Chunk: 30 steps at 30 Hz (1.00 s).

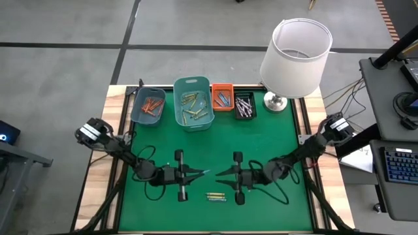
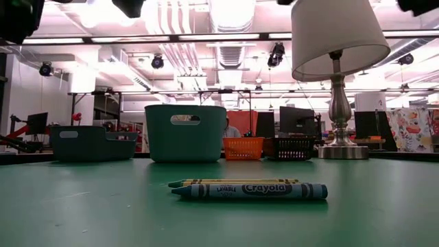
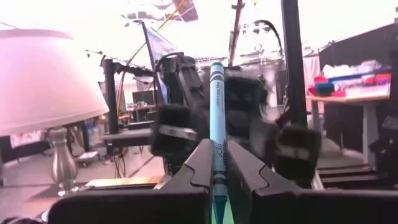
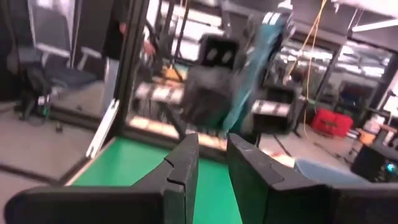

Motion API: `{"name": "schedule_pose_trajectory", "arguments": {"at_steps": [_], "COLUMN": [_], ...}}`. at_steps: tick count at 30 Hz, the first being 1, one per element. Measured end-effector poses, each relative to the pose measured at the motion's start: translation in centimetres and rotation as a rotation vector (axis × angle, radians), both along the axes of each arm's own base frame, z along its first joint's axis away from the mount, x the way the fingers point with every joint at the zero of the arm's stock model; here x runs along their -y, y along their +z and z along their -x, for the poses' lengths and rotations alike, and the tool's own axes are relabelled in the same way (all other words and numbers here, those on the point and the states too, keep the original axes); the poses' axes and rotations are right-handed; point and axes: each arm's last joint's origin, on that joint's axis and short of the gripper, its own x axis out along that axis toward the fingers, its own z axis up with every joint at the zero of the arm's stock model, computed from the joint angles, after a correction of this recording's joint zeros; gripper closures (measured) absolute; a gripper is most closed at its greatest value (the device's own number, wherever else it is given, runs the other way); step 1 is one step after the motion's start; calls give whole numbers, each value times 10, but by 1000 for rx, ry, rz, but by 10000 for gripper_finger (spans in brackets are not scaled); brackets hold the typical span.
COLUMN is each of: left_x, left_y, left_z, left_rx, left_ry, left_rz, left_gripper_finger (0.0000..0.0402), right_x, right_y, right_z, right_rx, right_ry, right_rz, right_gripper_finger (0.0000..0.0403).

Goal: Sort crayons
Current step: Put the blue crayon into the orange bin

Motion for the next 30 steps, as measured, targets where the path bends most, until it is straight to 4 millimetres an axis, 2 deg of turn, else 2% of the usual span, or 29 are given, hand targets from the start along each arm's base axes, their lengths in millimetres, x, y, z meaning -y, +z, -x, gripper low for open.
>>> {"name": "schedule_pose_trajectory", "arguments": {"at_steps": [8,14,21,26,30], "left_x": [3,1,1,1,1], "left_y": [-1,-4,-5,-5,-5], "left_z": [-4,-3,-4,-4,-4], "left_rx": [5,-4,-9,-8,-8], "left_ry": [16,18,24,24,24], "left_rz": [-44,-40,-34,-33,-32], "left_gripper_finger": [402,402,401,401,401], "right_x": [12,10,12,16,17], "right_y": [20,29,39,38,36], "right_z": [-15,-19,-28,-37,-40], "right_rx": [69,86,106,98,101], "right_ry": [1,60,47,29,20], "right_rz": [-112,-146,-149,-161,-141], "right_gripper_finger": [319,274,227,225,250]}}
